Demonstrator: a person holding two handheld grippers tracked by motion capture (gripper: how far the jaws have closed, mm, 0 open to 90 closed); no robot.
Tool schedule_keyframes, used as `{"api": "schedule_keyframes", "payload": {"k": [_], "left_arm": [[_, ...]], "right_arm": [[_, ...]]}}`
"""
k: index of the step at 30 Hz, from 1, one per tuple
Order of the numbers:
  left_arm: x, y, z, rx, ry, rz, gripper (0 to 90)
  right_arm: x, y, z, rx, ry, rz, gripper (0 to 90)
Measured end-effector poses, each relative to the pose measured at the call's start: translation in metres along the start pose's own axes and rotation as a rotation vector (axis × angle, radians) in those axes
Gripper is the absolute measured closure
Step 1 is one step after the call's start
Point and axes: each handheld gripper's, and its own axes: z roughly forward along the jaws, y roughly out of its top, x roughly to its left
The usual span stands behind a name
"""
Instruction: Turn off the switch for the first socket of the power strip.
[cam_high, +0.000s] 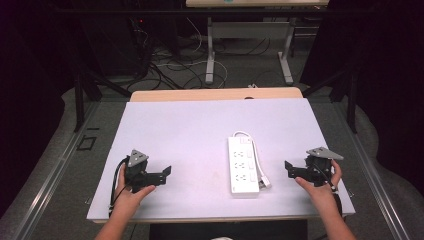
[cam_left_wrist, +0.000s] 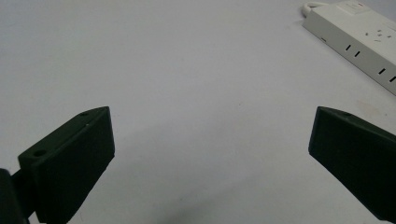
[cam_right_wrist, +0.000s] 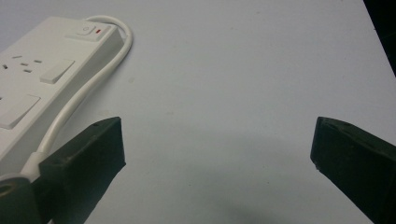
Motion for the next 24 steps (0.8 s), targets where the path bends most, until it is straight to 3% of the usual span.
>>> {"api": "schedule_keyframes", "payload": {"k": [3,7,12,20,24], "left_arm": [[-0.001,0.0,-0.001,-0.002,0.002,0.007,0.3],[-0.002,0.0,-0.001,-0.012,0.013,0.011,0.3],[-0.004,-0.001,-0.001,-0.017,0.009,0.011,0.5],[-0.004,-0.002,-0.003,-0.019,0.011,0.009,1.5],[-0.005,-0.002,-0.002,-0.021,0.008,-0.001,1.9]], "right_arm": [[0.002,-0.001,-0.002,-0.017,0.007,0.008,2.4],[0.005,0.0,-0.003,-0.026,-0.01,-0.021,2.2],[0.007,0.0,-0.004,-0.043,-0.009,-0.004,3.4],[0.011,0.005,-0.014,-0.047,-0.036,-0.027,15.0],[0.012,0.007,-0.016,-0.045,-0.02,-0.028,16.2]]}}
